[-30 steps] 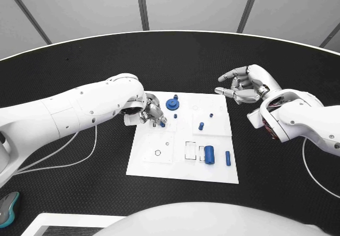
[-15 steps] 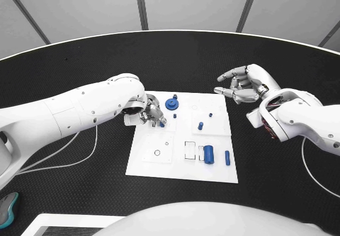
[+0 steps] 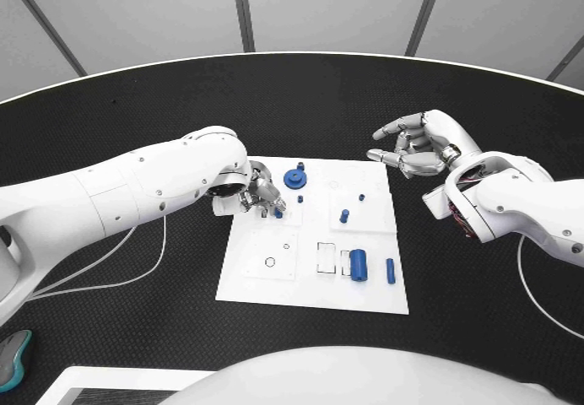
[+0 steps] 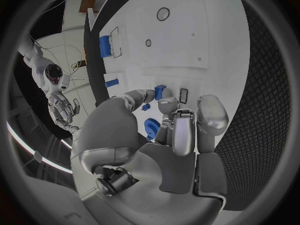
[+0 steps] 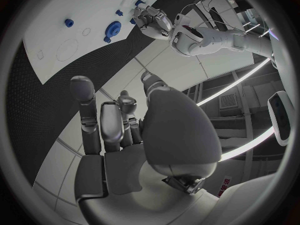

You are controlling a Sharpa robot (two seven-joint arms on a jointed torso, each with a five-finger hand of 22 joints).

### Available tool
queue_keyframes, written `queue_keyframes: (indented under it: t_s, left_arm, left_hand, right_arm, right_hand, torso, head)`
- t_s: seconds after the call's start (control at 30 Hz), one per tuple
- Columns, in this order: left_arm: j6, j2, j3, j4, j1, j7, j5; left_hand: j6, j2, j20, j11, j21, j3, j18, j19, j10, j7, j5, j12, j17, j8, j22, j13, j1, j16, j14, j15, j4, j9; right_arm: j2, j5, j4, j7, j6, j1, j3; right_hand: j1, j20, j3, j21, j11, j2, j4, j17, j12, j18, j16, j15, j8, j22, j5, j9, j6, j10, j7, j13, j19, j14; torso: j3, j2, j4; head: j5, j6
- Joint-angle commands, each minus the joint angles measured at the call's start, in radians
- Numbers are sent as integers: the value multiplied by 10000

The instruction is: Assemble the parts on the task board

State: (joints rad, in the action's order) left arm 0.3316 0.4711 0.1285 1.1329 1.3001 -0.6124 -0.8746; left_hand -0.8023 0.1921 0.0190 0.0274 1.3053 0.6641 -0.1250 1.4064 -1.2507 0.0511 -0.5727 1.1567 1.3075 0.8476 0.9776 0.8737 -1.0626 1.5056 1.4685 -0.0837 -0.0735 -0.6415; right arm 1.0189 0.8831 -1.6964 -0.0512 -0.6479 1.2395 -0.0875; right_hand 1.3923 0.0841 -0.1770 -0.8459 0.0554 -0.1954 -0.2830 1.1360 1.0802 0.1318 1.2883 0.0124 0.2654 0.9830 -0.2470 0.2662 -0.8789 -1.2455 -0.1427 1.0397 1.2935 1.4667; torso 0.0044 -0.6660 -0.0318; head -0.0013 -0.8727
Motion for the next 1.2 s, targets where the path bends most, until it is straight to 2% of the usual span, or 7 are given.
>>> queue_keyframes:
  t_s: [0.03,0.5,0.67,1.0,1.07,1.1,1.2]
  left_arm:
    - [-14,19,0,7,0,7,4]
    - [-303,161,-1,79,-1,25,9]
    - [-477,243,-1,142,-1,32,18]
    - [-557,660,-9,503,18,-25,663]
    - [-504,779,-12,586,60,-44,1124]
    - [-452,862,-14,641,100,-48,1386]
    - [-350,1039,-25,726,219,-34,1742]
  left_hand:
    - [-65,94,-70,18,-47,-350,189,3,5,-61,43,-20,907,-112,0,35,126,62,623,-64,-148,90]
    - [-286,336,-49,0,-63,-1560,200,28,-52,-51,271,76,926,-305,14,194,313,75,629,-68,-828,245]
    - [-353,355,-45,1,-74,-2052,200,34,-102,-53,1141,138,973,-360,16,295,215,96,642,-67,-1170,285]
    - [-386,384,-47,-1,-76,-2381,199,40,-125,-54,1579,167,991,-382,24,343,100,107,647,-65,-1530,298]
    - [-302,468,-50,-23,-103,-2486,191,22,38,-26,1662,-9,985,-424,-21,83,-28,104,643,-52,-1575,309]
    - [-98,486,-40,-82,-194,-2496,168,-44,363,50,1621,-343,933,-527,-177,-385,-292,82,624,-9,-1542,340]
    - [46,516,-10,-153,-278,-2555,146,-103,604,130,1615,-568,872,-601,-316,-700,-457,57,606,52,-1571,363]
  right_arm:
    - [-1,0,5,-2,-2,0,0]
    - [-15,0,41,-12,5,0,0]
    - [-22,0,50,-7,5,0,0]
    - [-30,0,94,-11,3,-3,-1]
    - [-33,0,102,-5,3,-3,-1]
    - [-36,0,106,-2,3,-4,-1]
    - [-44,0,119,4,4,-5,-2]
  right_hand:
    - [12,-22,32,31,-5,55,-41,-9,6,137,-59,95,54,-8,-67,-11,-40,-17,0,-9,61,36]
    - [0,-23,39,50,-4,57,-47,-16,-4,138,-71,94,52,-20,-67,-14,-33,-9,-2,-20,59,33]
    - [-12,-23,43,56,-2,59,-52,-15,-3,138,-73,93,51,-23,-66,-16,-29,-9,-3,-19,59,33]
    - [-23,-23,48,63,-1,61,-56,-17,-1,139,-78,93,50,-27,-66,-17,-25,-11,-4,-18,60,32]
    - [-27,-23,49,50,-1,62,-58,-4,-3,136,-70,93,49,-16,-67,-18,-24,-10,-4,-20,66,35]
    - [-27,-23,49,50,-1,62,-58,-4,-3,136,-70,93,49,-16,-67,-18,-24,-10,-4,-20,66,35]
    - [-32,-23,51,55,-1,64,-59,6,3,136,-66,92,49,-19,-67,-18,-23,-14,-4,-15,66,38]
  torso:
    - [4,1,3]
    - [0,1,-2]
    - [-2,-9,-2]
    - [-9,9,-12]
    - [-6,19,-11]
    - [-5,15,-10]
    - [-7,-4,3]
  head:
    - [9,1]
    - [17,1]
    - [27,8]
    - [30,37]
    - [24,55]
    - [22,69]
    - [7,116]
